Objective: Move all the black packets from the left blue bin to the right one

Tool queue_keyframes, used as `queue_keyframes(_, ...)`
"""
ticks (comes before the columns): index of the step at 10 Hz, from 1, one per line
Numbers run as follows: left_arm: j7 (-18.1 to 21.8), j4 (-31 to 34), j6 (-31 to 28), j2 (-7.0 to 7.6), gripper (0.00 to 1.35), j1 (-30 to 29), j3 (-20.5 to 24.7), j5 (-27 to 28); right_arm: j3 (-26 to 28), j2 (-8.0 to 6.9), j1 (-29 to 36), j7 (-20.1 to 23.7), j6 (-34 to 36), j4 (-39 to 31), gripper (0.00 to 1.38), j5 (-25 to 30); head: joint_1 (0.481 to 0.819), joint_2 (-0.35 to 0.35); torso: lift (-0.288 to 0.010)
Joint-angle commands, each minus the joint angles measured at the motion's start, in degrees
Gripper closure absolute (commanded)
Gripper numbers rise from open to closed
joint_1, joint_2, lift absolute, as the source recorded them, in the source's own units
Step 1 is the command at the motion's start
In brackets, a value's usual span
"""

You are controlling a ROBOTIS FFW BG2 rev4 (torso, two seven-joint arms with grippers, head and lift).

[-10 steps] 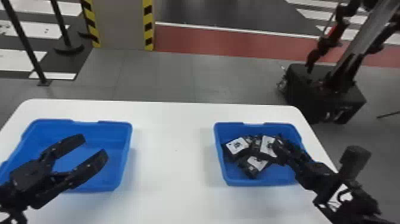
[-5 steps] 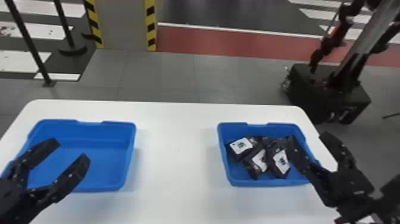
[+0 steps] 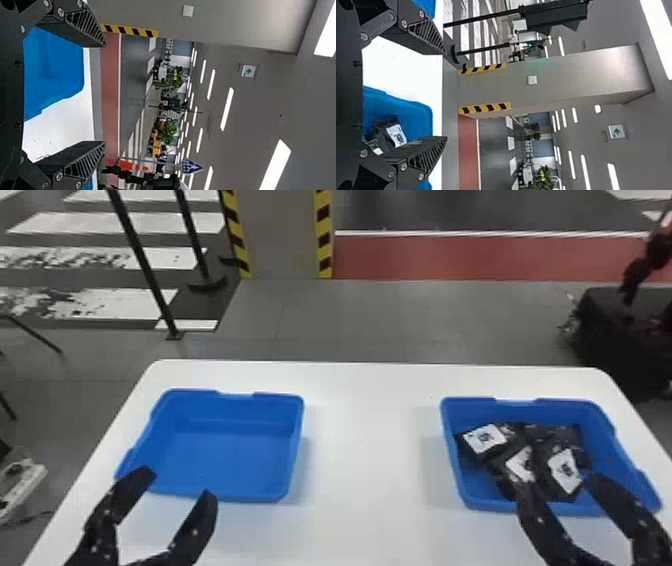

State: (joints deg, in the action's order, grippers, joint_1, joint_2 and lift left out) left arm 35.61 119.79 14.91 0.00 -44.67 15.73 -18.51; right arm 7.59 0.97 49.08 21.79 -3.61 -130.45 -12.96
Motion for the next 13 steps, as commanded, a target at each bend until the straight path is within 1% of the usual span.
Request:
queue_keyframes(1,-0.63,0.8,0.84,-0.15,0.17,-3.42,-0.88,0.06,-0.82,-0.18,4.22,0.01,-0.05,-0.82,0.29,1.0,0.695,0.073,-0.11)
queue_keyframes(3,-1.33,2.76,1.54,-0.15,0.17,-6.65,-0.88,0.32,-1.52,-0.53,10.26,-0.25,-0.05,-2.37,0.29,1.36,0.695,0.085,-0.11)
queue_keyframes(4,-2.74,3.89,1.68,-0.15,0.17,-8.34,-1.23,0.32,-1.44,-1.03,12.23,-0.78,-0.33,-3.49,0.29,1.88,0.695,0.095,-0.11)
queue_keyframes(5,-3.0,4.03,2.39,-0.15,0.17,-8.34,-1.14,0.14,-1.44,-1.03,13.78,-1.92,-1.88,-4.76,0.29,2.24,0.695,0.101,-0.11)
queue_keyframes(7,-3.62,4.17,2.67,-0.15,0.17,-7.49,-0.62,0.23,-1.44,-1.03,14.76,-3.95,-4.13,-5.74,0.29,1.97,0.695,0.094,-0.11)
queue_keyframes(9,-3.62,4.17,2.11,-0.15,0.17,-7.49,-0.97,0.06,-1.44,-1.03,15.04,-4.12,-4.27,-5.6,0.29,1.97,0.695,0.091,-0.11)
queue_keyframes(11,-3.71,4.03,2.11,-0.15,0.17,-7.64,-0.71,0.06,-1.44,-1.03,16.45,-6.41,-5.67,-6.17,0.29,1.8,0.695,0.079,-0.11)
queue_keyframes(13,-3.71,4.17,1.68,-0.15,0.17,-7.35,-0.62,0.06,-1.44,-1.03,16.45,-6.49,-5.67,-5.74,0.29,1.0,0.695,0.071,-0.11)
